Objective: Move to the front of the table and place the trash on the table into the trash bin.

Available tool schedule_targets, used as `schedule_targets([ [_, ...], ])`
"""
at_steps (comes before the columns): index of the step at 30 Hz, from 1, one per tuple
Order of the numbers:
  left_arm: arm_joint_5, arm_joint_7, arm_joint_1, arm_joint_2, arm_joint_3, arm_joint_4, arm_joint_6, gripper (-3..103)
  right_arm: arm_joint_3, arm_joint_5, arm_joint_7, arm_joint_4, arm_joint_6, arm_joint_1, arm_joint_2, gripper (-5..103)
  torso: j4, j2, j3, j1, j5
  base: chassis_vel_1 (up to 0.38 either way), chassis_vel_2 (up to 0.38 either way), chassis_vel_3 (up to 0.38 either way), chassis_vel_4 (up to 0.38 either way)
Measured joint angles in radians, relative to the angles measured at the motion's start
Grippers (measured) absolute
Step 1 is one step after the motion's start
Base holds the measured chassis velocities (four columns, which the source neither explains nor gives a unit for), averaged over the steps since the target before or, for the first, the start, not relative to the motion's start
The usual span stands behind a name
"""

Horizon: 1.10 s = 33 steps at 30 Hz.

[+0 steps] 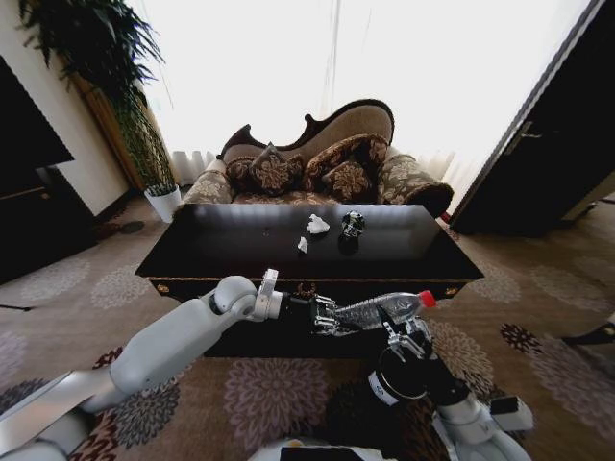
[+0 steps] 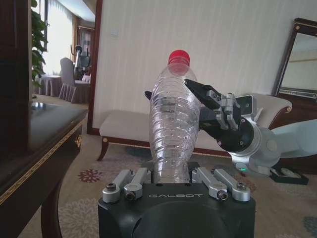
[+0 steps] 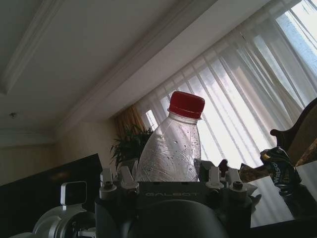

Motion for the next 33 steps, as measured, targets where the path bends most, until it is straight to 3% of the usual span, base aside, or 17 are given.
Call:
schedule_targets([
  [1,0.000,0.000,0.000,0.000,0.000,0.000,0.000,32,0.000,0.000,0.000,0.000,0.000,0.000,0.000,70,0.0000,0.000,0.000,0.000,0.0000,0.000,0.000,0.000,0.000],
  [4,0.000,-0.002,-0.001,-0.003,-0.001,-0.001,0.002,29,-0.002,0.000,-0.006,-0.002,0.001,0.000,0.000,52,0.0000,0.000,0.000,0.000,0.0000,0.000,0.000,0.000,0.000],
  [7,-0.001,-0.006,-0.002,-0.005,-0.005,-0.004,0.007,26,-0.002,-0.001,-0.009,-0.002,0.002,0.000,0.001,46,0.0000,0.000,0.000,0.000,0.0000,0.000,0.000,0.000,0.000],
  [14,-0.029,-0.009,0.017,-0.003,-0.068,-0.035,0.008,58,-0.003,-0.005,-0.023,-0.006,0.004,-0.002,0.004,30,0.0000,0.000,0.000,0.000,-0.0002,0.000,0.000,0.000,0.000],
  [16,-0.040,-0.014,0.026,0.003,-0.095,-0.046,0.005,63,-0.007,-0.013,-0.025,-0.013,0.002,-0.004,0.005,27,-0.0002,0.000,0.000,0.000,0.0002,0.000,0.000,0.000,0.000],
  [17,-0.040,-0.014,0.026,0.003,-0.095,-0.046,0.005,63,-0.007,-0.013,-0.025,-0.013,0.002,-0.004,0.005,27,-0.0002,0.000,0.000,0.000,0.0002,0.000,0.000,0.000,0.000],
  [20,-0.044,-0.014,0.070,0.029,-0.153,-0.070,0.000,80,-0.003,-0.012,-0.025,-0.027,0.002,0.004,0.003,25,0.0001,0.000,0.000,0.000,-0.0001,0.000,0.000,0.000,0.000],
  [27,-0.055,-0.023,0.150,0.062,-0.254,-0.108,-0.020,98,0.029,-0.004,-0.015,-0.086,0.015,0.032,-0.003,25,0.0002,0.000,0.000,0.000,-0.0001,0.000,0.000,0.000,0.000],
  [31,-0.071,-0.108,0.194,0.067,-0.329,-0.126,-0.030,100,0.065,0.005,0.015,-0.156,0.033,0.067,-0.012,25,0.0001,0.000,0.000,0.000,0.0001,0.000,0.000,0.000,0.000],
  [33,-0.097,-0.297,0.221,0.056,-0.377,-0.147,-0.024,100,0.091,0.005,0.031,-0.221,0.051,0.099,-0.017,25,0.0001,0.000,0.000,0.000,0.0000,0.000,0.000,0.000,0.000],
])
